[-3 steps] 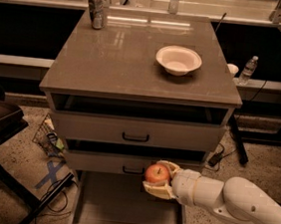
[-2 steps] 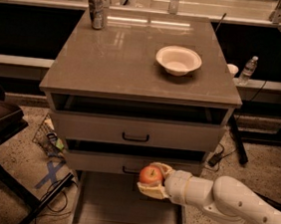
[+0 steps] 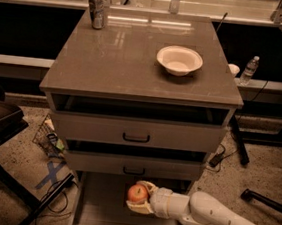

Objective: Place apple into bottom drawer

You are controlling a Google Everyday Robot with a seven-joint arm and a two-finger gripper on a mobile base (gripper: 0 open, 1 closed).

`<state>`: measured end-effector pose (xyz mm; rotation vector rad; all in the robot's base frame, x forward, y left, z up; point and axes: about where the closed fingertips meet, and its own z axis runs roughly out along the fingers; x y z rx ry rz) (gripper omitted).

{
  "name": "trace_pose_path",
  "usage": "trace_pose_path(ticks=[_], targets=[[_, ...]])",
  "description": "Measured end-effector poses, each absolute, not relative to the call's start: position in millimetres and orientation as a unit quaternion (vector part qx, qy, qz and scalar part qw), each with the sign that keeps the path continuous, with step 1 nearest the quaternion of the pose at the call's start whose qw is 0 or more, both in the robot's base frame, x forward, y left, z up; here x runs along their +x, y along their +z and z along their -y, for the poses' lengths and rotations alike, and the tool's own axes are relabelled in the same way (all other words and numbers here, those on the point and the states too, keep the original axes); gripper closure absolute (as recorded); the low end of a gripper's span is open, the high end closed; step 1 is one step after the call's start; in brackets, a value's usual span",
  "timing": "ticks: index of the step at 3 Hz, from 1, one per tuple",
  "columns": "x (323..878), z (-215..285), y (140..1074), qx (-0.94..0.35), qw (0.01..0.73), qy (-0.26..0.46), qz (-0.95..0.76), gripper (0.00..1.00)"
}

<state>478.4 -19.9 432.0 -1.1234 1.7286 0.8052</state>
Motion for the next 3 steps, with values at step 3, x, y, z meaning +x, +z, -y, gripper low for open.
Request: trace_pose_path(ticks=[3], targets=[[484.1,-1.9,333.1,-0.454,0.408,0.35,-0.71,1.0]])
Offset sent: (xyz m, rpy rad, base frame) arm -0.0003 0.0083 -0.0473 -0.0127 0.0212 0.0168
